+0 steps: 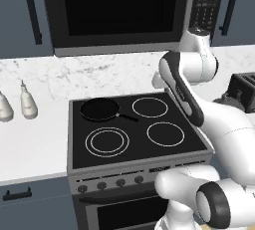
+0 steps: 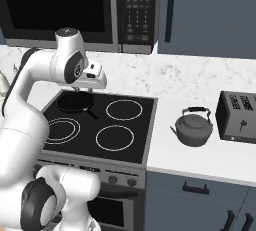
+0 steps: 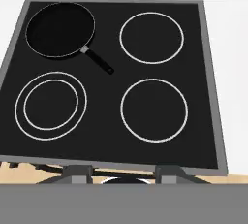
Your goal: Pick the kettle from the counter and place it on a stove burner. Then turn the burner on.
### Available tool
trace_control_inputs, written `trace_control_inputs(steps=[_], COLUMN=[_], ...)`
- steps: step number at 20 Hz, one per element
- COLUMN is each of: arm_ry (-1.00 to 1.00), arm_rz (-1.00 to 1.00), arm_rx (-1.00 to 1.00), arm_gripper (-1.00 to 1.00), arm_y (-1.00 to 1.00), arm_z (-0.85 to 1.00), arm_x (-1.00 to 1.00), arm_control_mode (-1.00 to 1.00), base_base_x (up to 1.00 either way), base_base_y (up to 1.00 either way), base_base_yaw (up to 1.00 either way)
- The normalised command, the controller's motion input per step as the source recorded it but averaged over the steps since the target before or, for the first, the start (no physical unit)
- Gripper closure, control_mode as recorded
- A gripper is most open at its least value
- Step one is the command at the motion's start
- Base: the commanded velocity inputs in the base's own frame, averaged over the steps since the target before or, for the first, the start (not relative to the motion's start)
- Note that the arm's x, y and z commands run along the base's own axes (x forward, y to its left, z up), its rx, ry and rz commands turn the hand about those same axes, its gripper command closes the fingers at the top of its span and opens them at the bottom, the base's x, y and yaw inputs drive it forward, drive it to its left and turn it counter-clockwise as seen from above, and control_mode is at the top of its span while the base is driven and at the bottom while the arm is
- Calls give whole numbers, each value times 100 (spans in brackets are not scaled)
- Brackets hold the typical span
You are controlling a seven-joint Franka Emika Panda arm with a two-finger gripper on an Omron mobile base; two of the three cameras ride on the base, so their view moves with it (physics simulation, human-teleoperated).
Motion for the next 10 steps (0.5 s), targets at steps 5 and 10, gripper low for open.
trace_control_inputs(steps=[5, 10], arm_ry=[1, -2], arm_rz=[-24, -46], arm_rx=[5, 2], arm_gripper=[-100, -100], arm_y=[-60, -100], arm_z=[-1, -18], arm_x=[-31, -45], arm_control_mode=[-100, -100], base_base_x=[0, 0], base_base_y=[0, 0], base_base_yaw=[0, 0])
